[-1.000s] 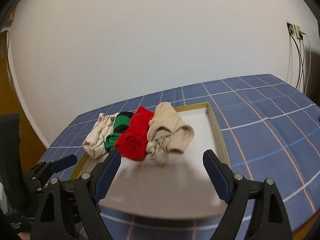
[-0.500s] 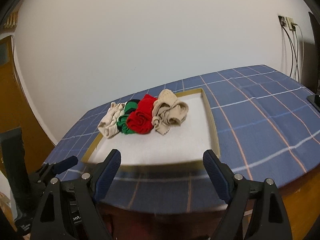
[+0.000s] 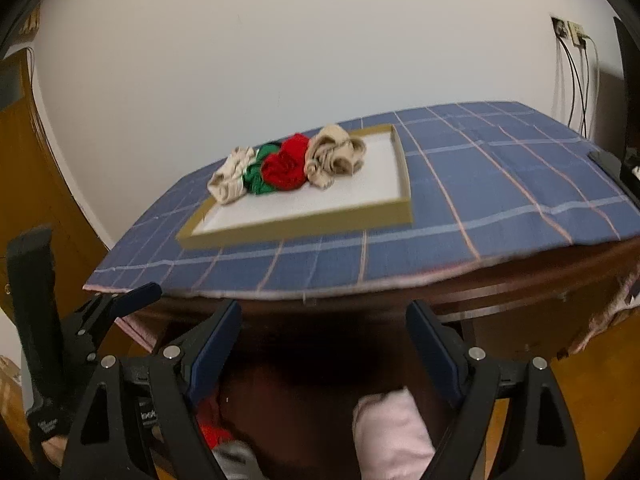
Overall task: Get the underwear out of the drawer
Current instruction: 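Move both open tools down from the tray into the open drawer, then close the right tool on the white cloth while the left tool hovers over the red socks, then lift the white cloth with the right tool while the left tool grasps the dark red sock, then lift the dark red sock with the left tool while the right tool holds the white cloth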
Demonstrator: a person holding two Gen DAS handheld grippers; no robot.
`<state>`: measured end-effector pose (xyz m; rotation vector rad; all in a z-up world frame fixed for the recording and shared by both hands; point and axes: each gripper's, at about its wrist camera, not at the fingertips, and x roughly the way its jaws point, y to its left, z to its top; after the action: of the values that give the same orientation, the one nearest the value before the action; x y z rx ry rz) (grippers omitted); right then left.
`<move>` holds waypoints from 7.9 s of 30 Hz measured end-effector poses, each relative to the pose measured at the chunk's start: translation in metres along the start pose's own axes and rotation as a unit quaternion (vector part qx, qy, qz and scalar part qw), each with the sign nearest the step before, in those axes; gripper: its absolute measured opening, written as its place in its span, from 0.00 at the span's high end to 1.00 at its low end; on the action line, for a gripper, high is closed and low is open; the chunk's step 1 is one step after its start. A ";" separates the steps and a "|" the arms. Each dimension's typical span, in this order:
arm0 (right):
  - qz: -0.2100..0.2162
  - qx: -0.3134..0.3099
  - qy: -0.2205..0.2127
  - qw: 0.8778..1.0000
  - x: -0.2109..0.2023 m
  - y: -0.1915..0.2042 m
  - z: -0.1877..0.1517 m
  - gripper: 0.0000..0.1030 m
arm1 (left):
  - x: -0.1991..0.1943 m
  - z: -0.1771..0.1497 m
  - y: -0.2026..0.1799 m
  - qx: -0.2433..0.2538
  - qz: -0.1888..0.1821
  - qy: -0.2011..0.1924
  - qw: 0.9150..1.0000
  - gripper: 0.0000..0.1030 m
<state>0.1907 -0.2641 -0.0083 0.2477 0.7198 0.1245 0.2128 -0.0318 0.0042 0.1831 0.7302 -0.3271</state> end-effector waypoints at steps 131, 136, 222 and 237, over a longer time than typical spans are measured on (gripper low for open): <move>-0.101 -0.216 0.440 0.866 0.108 -0.009 -0.103 0.39 | 0.057 -0.077 0.034 -0.036 -0.102 0.234 0.966 0.13; -0.094 -0.226 0.418 0.875 0.096 -0.013 -0.097 0.70 | 0.061 -0.074 0.028 -0.035 -0.110 0.242 0.963 0.13; 0.000 0.014 0.293 0.956 0.050 -0.028 -0.077 0.84 | 0.018 -0.072 0.084 -0.104 -0.140 0.133 0.976 0.70; 0.095 -0.019 0.146 0.985 -0.035 0.031 0.010 0.84 | -0.014 -0.039 0.071 -0.058 -0.123 0.076 0.988 0.70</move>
<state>0.1705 -0.2424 0.0294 0.2639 0.9835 0.3611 0.2036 0.0484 -0.0117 0.0071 0.9228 -0.5081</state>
